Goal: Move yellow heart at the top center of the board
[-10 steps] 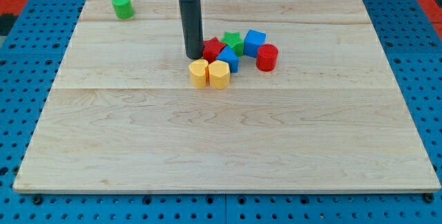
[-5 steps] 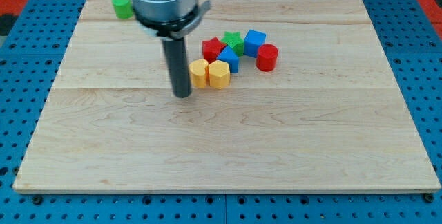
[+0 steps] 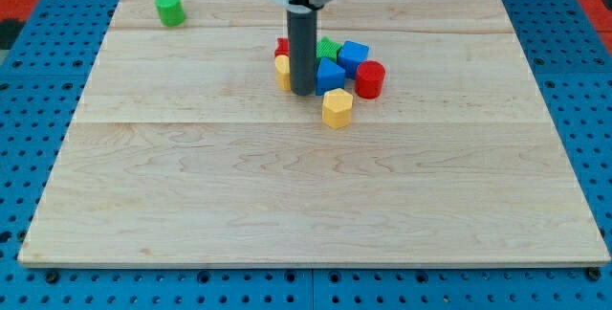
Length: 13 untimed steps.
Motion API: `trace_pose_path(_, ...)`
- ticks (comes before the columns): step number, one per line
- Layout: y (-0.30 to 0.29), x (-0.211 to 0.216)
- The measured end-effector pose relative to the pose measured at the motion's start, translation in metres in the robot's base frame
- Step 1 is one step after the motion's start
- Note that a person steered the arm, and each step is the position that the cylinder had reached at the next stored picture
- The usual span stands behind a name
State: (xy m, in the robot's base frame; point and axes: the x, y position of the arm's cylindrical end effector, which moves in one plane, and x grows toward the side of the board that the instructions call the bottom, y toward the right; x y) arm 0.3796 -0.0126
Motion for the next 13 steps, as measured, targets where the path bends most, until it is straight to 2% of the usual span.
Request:
trace_pose_path(2, -0.069, -0.045)
trace_pose_path(6, -0.076, -0.126)
trace_pose_path(8, -0.011, -0.143)
trace_pose_path(9, -0.045, -0.156)
trace_pose_path(10, -0.035, -0.186)
trace_pose_path(11, 0.012, -0.186)
trace_pose_path(13, 0.023, -0.186)
